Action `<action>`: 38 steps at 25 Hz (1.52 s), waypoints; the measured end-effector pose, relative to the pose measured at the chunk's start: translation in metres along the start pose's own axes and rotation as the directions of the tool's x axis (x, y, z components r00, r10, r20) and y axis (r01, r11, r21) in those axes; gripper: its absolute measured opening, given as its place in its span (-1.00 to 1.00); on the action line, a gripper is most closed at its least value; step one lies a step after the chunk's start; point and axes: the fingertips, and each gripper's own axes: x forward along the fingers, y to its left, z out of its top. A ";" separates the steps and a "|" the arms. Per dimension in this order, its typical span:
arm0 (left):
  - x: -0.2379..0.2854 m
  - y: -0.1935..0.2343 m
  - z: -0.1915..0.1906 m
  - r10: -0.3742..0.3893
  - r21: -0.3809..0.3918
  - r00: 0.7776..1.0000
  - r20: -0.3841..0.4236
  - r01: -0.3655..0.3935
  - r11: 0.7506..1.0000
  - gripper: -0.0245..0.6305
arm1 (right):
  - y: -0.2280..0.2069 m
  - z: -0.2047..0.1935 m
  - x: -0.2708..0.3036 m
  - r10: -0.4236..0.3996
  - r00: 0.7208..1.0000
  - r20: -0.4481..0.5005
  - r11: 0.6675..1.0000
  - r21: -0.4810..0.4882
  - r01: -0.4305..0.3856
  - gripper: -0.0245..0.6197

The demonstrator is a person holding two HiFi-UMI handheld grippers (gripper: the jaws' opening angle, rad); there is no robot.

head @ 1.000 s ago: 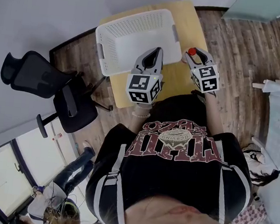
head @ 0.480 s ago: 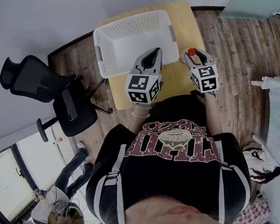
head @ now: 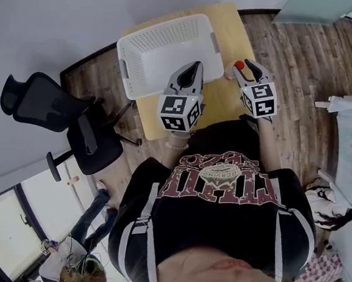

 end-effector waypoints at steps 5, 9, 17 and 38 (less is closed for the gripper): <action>-0.003 -0.003 0.001 -0.001 0.003 1.000 0.005 0.001 1.000 -0.78 | 0.001 0.011 -0.007 0.005 1.000 0.024 1.000 -0.002 -0.004 -0.43; -0.005 0.000 0.002 0.003 0.002 1.000 0.008 -0.003 1.000 -0.78 | 0.003 0.018 -0.009 0.000 0.999 0.035 1.000 -0.005 0.000 -0.43; -0.005 -0.004 0.005 0.012 0.003 1.000 0.015 -0.012 1.000 -0.78 | 0.003 0.036 -0.019 0.020 0.997 0.078 1.000 -0.004 -0.020 -0.43; -0.019 0.003 0.021 0.044 0.002 0.997 0.059 -0.044 0.999 -0.78 | 0.049 0.113 -0.024 0.147 0.961 0.236 0.988 -0.077 -0.132 -0.77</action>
